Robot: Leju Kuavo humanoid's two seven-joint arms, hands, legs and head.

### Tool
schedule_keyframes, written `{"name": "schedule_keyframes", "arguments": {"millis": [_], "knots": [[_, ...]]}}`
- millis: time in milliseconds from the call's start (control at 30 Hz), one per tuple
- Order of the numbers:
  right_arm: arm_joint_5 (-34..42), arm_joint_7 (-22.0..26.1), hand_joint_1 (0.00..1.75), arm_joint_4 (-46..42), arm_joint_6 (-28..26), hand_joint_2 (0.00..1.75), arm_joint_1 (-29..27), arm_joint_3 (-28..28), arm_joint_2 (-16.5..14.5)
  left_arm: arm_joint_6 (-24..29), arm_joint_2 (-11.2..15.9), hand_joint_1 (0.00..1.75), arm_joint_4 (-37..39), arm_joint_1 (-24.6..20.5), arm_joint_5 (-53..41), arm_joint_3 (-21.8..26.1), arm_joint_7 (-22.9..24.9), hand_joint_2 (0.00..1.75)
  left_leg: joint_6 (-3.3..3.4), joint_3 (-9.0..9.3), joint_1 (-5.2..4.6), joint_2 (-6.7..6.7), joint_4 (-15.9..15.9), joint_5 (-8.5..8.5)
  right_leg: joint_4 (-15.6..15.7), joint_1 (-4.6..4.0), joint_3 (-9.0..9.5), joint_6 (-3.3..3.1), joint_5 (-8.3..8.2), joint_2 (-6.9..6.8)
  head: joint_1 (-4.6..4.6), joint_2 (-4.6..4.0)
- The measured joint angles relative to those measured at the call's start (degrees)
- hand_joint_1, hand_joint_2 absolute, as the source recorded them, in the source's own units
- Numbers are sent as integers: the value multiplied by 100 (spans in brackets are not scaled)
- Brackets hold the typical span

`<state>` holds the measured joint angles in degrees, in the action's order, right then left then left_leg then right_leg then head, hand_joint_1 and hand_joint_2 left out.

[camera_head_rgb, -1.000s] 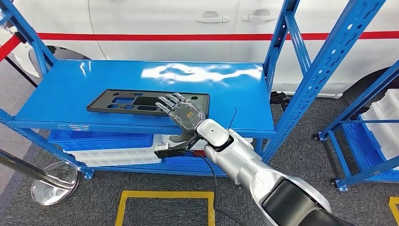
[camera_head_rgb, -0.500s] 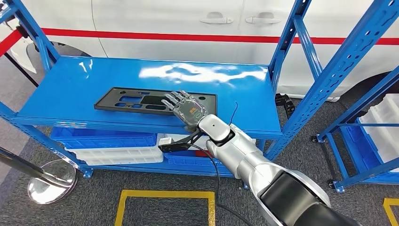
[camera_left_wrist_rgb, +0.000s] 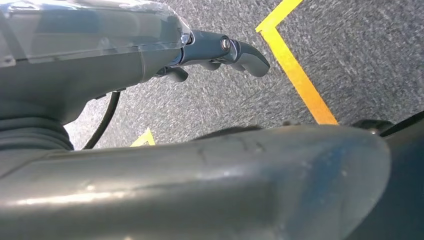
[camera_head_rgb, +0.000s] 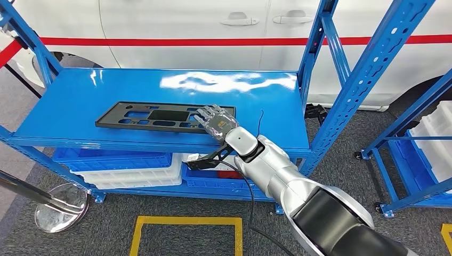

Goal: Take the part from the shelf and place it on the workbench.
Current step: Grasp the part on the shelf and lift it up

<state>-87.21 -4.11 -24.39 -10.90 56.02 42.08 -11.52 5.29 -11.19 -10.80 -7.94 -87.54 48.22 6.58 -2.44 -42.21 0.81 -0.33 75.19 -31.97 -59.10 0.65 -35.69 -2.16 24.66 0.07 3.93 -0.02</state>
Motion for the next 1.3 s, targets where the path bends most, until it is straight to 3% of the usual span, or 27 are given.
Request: {"name": "schedule_keyframes", "arguments": {"millis": [33, 100, 167, 300, 367, 400, 467, 500, 533, 567, 633, 667, 767, 833, 867, 967, 1033, 1100, 1133, 1200, 1233, 1300], "knots": [[-2, 0, 0, 14, 0, 175, 0, 4, -1, 0, 0, 0, 0, 5, 0, -1, 0, 0, 16, 65, -1, 0, -159, 141, -1, -4, 8, 1, 2, 2, 0, 0], [-2, 0, 0, 28, -2, 175, 11, 9, -8, 0, 1, 0, 0, 6, 0, 0, 0, 0, 81, 452, -12, 1, -983, 557, 0, -13, 35, 10, 12, 7, 0, 0], [-3, -3, 0, 35, -2, 175, 26, 14, -16, 0, 1, 0, 0, -2, 0, 1, 0, 0, 150, 758, -42, 2, -1615, 761, -2, -28, 40, 46, 19, 12, 0, 0], [-16, -49, 0, 55, 1, 175, 40, 35, -17, -2, 1, 0, 0, 6, -2, 2, 0, 0, 253, 833, -41, -3, -1791, 802, -20, -29, 29, 172, 48, 9, -1, 0], [-26, -68, 0, 62, 1, 175, 54, 44, -16, -10, -5, 0, 0, 1, -5, 2, 0, 0, 315, 860, -11, 3, -1857, 843, -371, -28, -125, 220, 281, 9, -1, 0], [-35, -71, 12, 68, 1, 175, 54, 48, -15, -15, -8, 0, 0, -2, -8, 2, 0, 0, 328, 859, -18, 4, -1862, 847, -723, -25, -289, 233, 466, 9, -2, 0], [-58, -65, 92, 88, 0, 175, 33, 57, -10, -21, -13, 0, 0, -2, -13, 2, 0, 0, 337, 852, -20, 4, -1856, 846, -1452, -17, -645, 254, 752, 9, -2, 0], [-71, -55, 135, 100, -1, 175, 20, 61, -7, -22, -13, 0, 0, -1, -14, 2, 0, 0, 335, 851, -20, 2, -1851, 844, -1599, -10, -726, 261, 751, 9, -2, 0], [-80, -36, 165, 109, -2, 175, 12, 63, -4, -26, -14, 0, 0, -1, -16, 2, 0, 0, 329, 851, -19, -1, -1841, 838, -1516, 0, -695, 264, 640, 7, -2, 0], [-85, -11, 170, 114, -2, 175, 13, 66, -2, -29, -18, 0, 0, -2, -17, 2, 0, 0, 316, 852, -17, -4, -1824, 826, -1203, 11, -550, 264, 442, 6, -2, 0], [-87, 36, 171, 116, -3, 175, 26, 68, -3, -34, -25, 0, 0, -6, -17, 2, 0, 0, 269, 837, -26, -11, -1763, 786, -417, 19, -179, 243, 110, 3, -2, 0], [-86, 59, 172, 116, -4, 175, 32, 68, -4, -36, -27, 0, 0, -8, -17, 2, 0, 0, 239, 821, -35, -14, -1737, 769, -163, 15, -62, 221, 32, 5, -2, 0], [-73, 125, 171, 115, -12, 175, 37, 69, -2, -37, -28, 0, 0, -13, -17, 2, -2, 0, 145, 802, -40, -14, -1723, 755, -52, -8, -27, 126, 26, 18, -1, 0], [-59, 143, 170, 107, -33, 175, 54, 69, -8, -36, -27, 0, 0, -14, -14, 2, -8, 0, 80, 758, -22, -7, -1598, 657, -25, 5, -11, 59, 13, 15, -1, 0], [-51, 149, 170, 102, -47, 175, 67, 69, -14, -36, -26, 0, 0, -15, -13, 2, -13, 0, 50, 665, -15, -3, -1382, 525, -13, 15, -1, 30, 8, 10, -1, 0], [-23, 170, 173, 99, -89, 175, 87, 69, -16, -36, -26, 0, 0, -11, -7, 2, -25, 0, -9, 174, -2, 1, -319, 22, -11, 1, 6, -8, 15, -1, 0, 0], [-13, 185, 173, 100, -95, 175, 84, 69, -15, -36, -25, 0, 0, -1, -2, 2, -28, 0, -13, -7, -2, 1, 46, -47, -13, -8, 10, -13, 18, 0, 0, 0], [-10, 201, 173, 99, -96, 175, 87, 69, -16, -35, -24, 0, 0, 3, 1, 2, -36, 0, 15, 156, -3, 1, -298, 233, -13, -14, 31, -13, 21, 9, 0, 0], [-10, 205, 173, 98, -96, 175, 95, 69, -17, -35, -24, 0, 0, 0, 4, 2, -41, 0, 46, 370, -7, 3, -735, 461, -13, -16, 48, -10, 26, 14, 0, 0], [-9, 210, 174, 98, -98, 175, 118, 69, -19, -35, -22, 0, 0, -14, 15, 2, -52, 0, 118, 749, -36, 9, -1505, 723, -13, -32, 63, 17, 32, 23, 0, 0], [-9, 212, 174, 97, -99, 175, 127, 69, -20, -36, -21, 0, 0, -20, 24, 2, -55, 0, 147, 837, -53, 10, -1690, 754, -11, -35, 61, 40, 31, 27, 0, 0], [-9, 217, 174, 96, -101, 175, 139, 69, -22, -37, -18, 0, 0, -22, 38, 2, -58, 0, 198, 862, -75, 7, -1756, 753, 11, -29, 64, 103, 13, 31, 0, 0]]}}
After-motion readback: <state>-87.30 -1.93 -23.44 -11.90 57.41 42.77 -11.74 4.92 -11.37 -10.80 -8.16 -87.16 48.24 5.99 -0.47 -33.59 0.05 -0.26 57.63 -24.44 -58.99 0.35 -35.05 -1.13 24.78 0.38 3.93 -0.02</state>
